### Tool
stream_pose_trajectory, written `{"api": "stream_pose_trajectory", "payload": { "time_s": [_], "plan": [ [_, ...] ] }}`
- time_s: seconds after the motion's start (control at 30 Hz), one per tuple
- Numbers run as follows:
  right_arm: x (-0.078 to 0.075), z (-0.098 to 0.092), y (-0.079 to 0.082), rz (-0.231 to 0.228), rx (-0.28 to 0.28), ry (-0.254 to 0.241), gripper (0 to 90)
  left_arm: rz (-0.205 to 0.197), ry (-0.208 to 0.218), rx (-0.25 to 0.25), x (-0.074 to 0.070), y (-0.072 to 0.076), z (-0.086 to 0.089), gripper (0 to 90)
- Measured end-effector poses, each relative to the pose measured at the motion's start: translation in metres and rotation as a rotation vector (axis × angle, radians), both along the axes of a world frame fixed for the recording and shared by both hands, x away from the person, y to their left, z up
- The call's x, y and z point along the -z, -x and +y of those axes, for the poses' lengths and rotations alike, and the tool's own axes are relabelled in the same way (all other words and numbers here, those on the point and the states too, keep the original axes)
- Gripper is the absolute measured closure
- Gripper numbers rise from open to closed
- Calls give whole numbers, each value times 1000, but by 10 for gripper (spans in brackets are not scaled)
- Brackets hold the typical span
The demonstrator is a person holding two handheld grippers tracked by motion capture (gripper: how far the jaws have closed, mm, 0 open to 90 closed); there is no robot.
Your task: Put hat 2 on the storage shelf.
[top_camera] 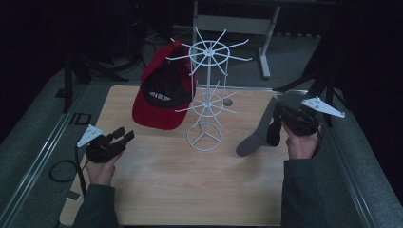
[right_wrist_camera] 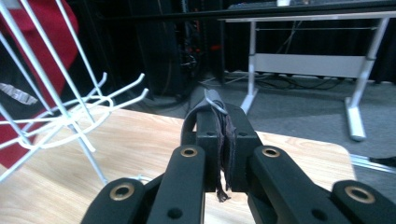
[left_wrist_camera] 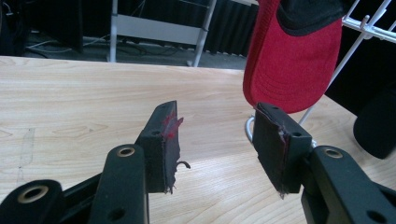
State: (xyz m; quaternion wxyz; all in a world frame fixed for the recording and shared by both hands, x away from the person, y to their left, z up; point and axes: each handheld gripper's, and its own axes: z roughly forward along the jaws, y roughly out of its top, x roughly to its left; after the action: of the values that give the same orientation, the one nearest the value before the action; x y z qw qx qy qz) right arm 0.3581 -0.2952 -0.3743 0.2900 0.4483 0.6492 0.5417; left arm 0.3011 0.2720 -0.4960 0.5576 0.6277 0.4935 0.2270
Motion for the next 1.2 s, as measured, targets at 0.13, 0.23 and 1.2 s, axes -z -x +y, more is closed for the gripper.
{"api": "stream_pose_trajectory", "payload": {
  "time_s": [0.13, 0.23, 1.2],
  "plan": [
    [-1, 1, 1, 4, -26, -31, 865, -3, -1, -1, -1, -1, 0, 516],
    [-2, 2, 2, 2, -34, -37, 865, -6, 0, 0, -2, -1, 0, 516],
    [-27, 7, 7, -22, -163, -146, 865, -6, 9, 5, -3, -2, -1, 513]
  ]
}}
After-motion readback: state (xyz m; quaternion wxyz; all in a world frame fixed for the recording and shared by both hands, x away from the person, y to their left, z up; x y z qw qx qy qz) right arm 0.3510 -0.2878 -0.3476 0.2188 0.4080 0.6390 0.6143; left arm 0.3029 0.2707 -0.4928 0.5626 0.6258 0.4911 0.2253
